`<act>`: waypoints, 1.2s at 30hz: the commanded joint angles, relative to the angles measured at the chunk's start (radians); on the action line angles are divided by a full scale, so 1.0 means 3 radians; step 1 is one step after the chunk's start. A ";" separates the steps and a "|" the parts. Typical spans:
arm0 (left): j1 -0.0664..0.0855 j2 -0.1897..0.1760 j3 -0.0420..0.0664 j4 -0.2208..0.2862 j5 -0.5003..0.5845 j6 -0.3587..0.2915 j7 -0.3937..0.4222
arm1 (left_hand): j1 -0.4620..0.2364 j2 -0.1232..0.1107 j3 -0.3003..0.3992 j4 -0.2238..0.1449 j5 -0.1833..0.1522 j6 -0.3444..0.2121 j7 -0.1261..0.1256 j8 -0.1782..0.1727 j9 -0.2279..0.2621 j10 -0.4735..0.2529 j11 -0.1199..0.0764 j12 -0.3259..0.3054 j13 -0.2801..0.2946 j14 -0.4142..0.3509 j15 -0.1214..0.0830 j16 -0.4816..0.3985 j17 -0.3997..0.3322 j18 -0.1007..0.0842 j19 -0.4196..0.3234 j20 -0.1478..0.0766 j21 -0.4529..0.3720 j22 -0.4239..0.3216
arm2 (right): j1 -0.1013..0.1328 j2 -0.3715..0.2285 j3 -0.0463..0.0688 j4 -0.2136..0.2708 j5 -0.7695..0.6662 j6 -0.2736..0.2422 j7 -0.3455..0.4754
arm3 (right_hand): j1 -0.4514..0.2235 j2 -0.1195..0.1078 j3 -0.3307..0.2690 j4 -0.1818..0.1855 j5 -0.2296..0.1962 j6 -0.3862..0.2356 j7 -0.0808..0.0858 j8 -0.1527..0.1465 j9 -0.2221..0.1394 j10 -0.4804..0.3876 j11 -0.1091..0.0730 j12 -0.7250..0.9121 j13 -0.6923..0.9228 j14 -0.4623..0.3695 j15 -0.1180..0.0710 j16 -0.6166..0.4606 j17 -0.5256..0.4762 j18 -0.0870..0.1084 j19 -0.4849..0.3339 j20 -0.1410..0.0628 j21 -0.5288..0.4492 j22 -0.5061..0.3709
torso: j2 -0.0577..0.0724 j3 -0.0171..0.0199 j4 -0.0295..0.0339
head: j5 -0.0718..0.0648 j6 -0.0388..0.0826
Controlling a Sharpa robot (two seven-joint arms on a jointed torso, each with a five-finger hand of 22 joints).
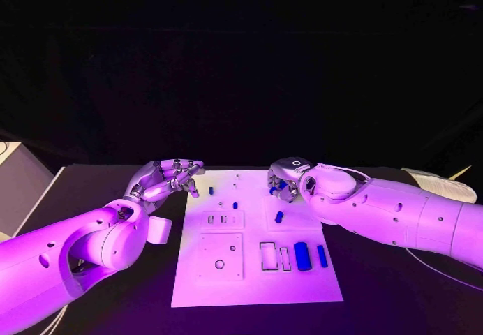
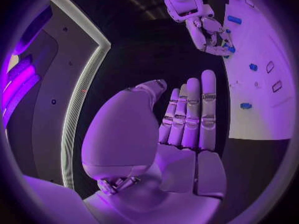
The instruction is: Assemble the parts on the task board
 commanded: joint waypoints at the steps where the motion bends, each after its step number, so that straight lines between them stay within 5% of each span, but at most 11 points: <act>1: 0.0001 0.0001 0.0004 0.0003 -0.0014 0.0056 0.0009 | -0.0002 0.0010 0.0020 0.0001 -0.0012 -0.0019 -0.0001 0.0018 0.0003 -0.0021 -0.0001 -0.0016 0.0005 -0.0027 -0.0001 0.0012 0.0004 0.0043 -0.0024 -0.0009 0.0016 0.0003 | -0.0012 -0.0002 -0.0008 0.0013 -0.0078 -0.0135 -0.0030 | 0.0056 0.0020 -0.0001 -0.0024 0.0008 0.0017 0.0007 0.0015 0.0006 0.0081 -0.0045 0.0010 0.0047 0.0118 -0.0025 0.0023 -0.0004 -0.0008 0.0005 -0.0022 0.0011 0.0002 | 0.0004 -0.0001 0.0002 | -0.0002 0.0008; 16: 0.0001 -0.0010 0.0004 -0.0005 -0.0014 0.0054 0.0006 | 0.0003 0.0011 0.0026 -0.0006 -0.0013 -0.0024 0.0003 0.0020 0.0006 -0.0026 0.0001 -0.0017 0.0005 -0.0029 0.0000 0.0018 0.0004 0.0044 -0.0032 -0.0008 0.0033 0.0014 | -0.0007 0.0079 0.0013 0.0058 -0.0193 -0.0811 -0.0245 | 0.0055 -0.0001 0.0013 -0.0077 0.0071 0.0023 0.0009 0.0033 0.0049 0.0106 -0.0046 -0.0001 0.0073 0.0121 -0.0027 0.0039 0.0013 -0.0018 0.0011 -0.0027 0.0051 0.0060 | 0.0009 -0.0009 0.0000 | -0.0002 0.0052; 29: 0.0001 -0.0003 0.0004 0.0005 -0.0014 0.0058 0.0006 | 0.0003 0.0011 0.0026 -0.0006 -0.0013 -0.0024 0.0003 0.0020 0.0006 -0.0026 0.0001 -0.0017 0.0005 -0.0029 0.0000 0.0018 0.0004 0.0044 -0.0032 -0.0008 0.0033 0.0014 | -0.0007 0.0361 0.0029 -0.0180 -0.0087 -0.0951 -0.0195 | 0.0044 -0.0010 0.0012 -0.0081 0.0074 0.0019 0.0012 0.0032 0.0056 0.0104 -0.0043 -0.0006 0.0076 0.0121 -0.0026 0.0042 0.0015 -0.0017 0.0009 -0.0026 0.0051 0.0061 | 0.0024 -0.0010 0.0014 | -0.0013 0.0059; 36: 0.0001 0.0002 0.0007 0.0014 -0.0014 0.0062 0.0007 | 0.0003 0.0011 0.0026 -0.0006 -0.0013 -0.0024 0.0003 0.0020 0.0006 -0.0026 0.0001 -0.0017 0.0005 -0.0029 0.0000 0.0018 0.0004 0.0044 -0.0032 -0.0008 0.0033 0.0014 | -0.0012 0.0470 0.0031 -0.0301 -0.0016 -0.0919 -0.0169 | 0.0032 -0.0012 0.0013 -0.0080 0.0076 0.0009 0.0016 0.0029 0.0061 0.0097 -0.0039 -0.0013 0.0078 0.0121 -0.0023 0.0043 0.0013 -0.0017 0.0007 -0.0025 0.0049 0.0059 | 0.0038 -0.0026 0.0040 | -0.0024 0.0057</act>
